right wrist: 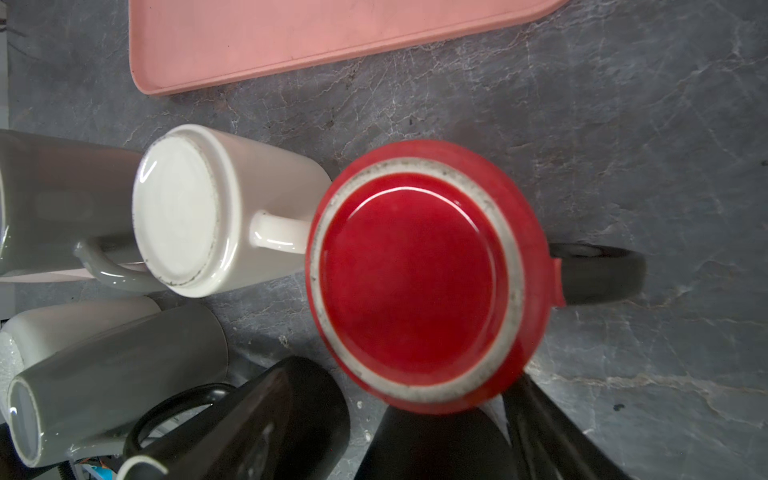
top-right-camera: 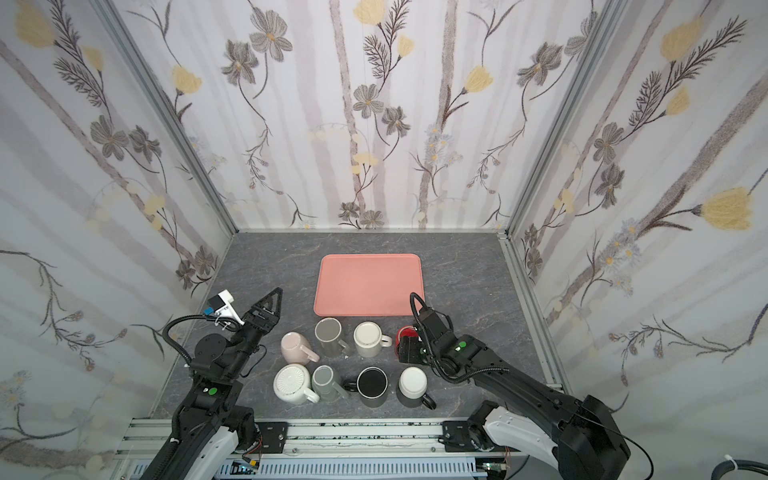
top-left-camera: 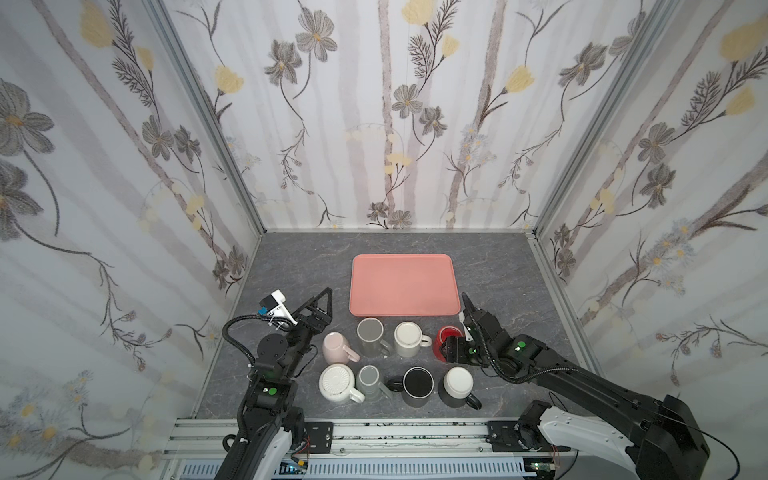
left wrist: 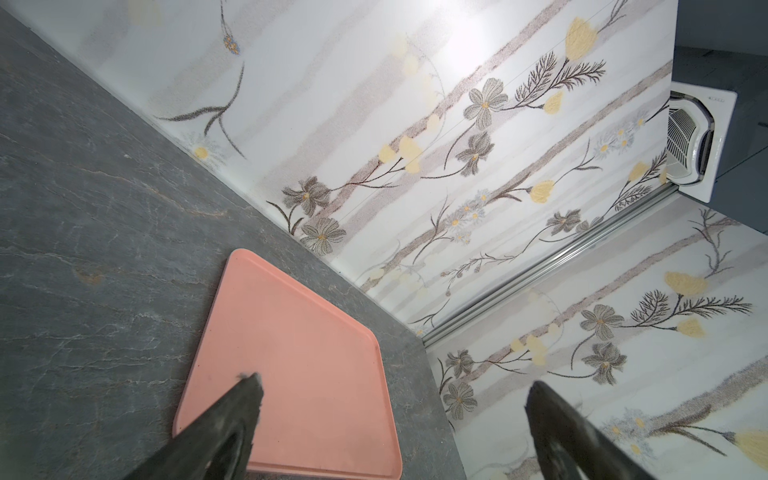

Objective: Turn the mug right side up
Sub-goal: 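Lower the right gripper and grasp the red mug's base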

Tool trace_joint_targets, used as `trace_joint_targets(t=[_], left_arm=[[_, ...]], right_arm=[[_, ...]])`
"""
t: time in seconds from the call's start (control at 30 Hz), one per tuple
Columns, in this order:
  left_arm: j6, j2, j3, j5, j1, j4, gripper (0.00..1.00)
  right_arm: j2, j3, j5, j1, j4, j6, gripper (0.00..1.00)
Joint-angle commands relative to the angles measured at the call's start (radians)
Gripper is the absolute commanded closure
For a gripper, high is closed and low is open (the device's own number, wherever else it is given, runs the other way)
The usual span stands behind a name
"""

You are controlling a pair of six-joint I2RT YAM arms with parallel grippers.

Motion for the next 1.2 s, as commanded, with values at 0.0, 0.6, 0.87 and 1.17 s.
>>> trace_joint_targets(t=[0.0, 0.6, 0.87, 1.17], left_arm=[[0.004, -0.004, 0.0, -0.011, -0.001, -0.006, 0.0], [0.013, 0.006, -0.002, -0.016, 0.0, -0.004, 0.0], [0.019, 0.01, -0.001, -0.041, -0.001, -0.032, 0.0], [0.029, 0.018, -0.001, -0.04, 0.0, -0.035, 0.0]], right_arm=[[0.023, 0.007, -0.042, 0.011, 0.097, 0.03, 0.21], [-0.002, 0.129, 0.17, 0.033, 0.023, -0.233, 0.15], [0.07, 0.121, 0.241, -0.018, -0.14, -0.324, 0.22], [0.122, 0.107, 0.193, -0.022, -0.103, -0.368, 0.34]])
